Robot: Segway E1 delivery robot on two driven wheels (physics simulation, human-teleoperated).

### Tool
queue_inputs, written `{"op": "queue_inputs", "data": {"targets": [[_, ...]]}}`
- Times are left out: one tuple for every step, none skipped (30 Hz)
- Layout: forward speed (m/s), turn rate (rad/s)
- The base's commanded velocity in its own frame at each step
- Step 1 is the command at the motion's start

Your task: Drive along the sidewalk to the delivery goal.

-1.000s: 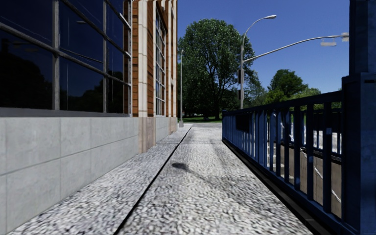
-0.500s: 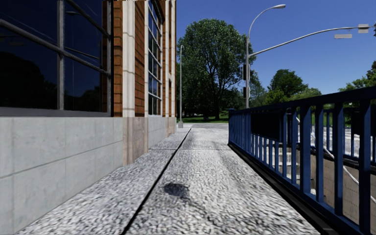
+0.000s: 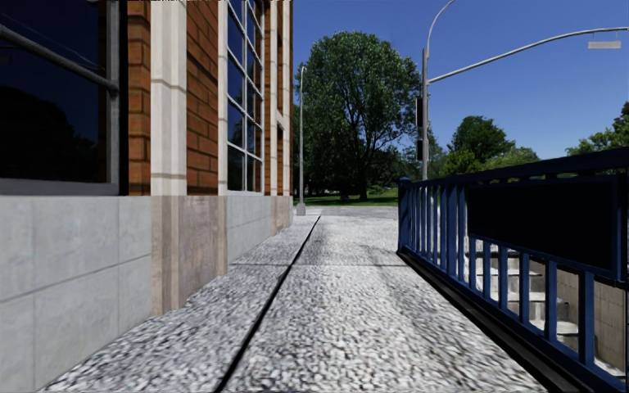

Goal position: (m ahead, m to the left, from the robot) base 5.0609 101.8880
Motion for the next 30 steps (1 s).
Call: {"op": "queue_inputs", "data": {"targets": [[2.0, -0.03], [2.0, -0.03], [2.0, -0.04], [2.0, -0.06], [2.0, -0.06], [2.0, -0.11], [2.0, -0.14], [2.0, -0.14], [2.0, -0.14], [2.0, -0.15], [2.0, -0.15], [2.0, -0.15], [2.0, -0.15], [2.0, -0.15], [2.0, -0.15], [2.0, -0.15], [2.0, -0.06], [2.0, 0.0], [2.0, 0.0], [2.0, 0.0], [2.0, 0.0], [2.0, 0.0], [2.0, 0.0], [2.0, 0.0], [2.0, 0.0], [2.0, 0.0], [2.0, -0.01], [2.0, -0.16], [2.0, -0.16], [2.0, -0.22]]}}
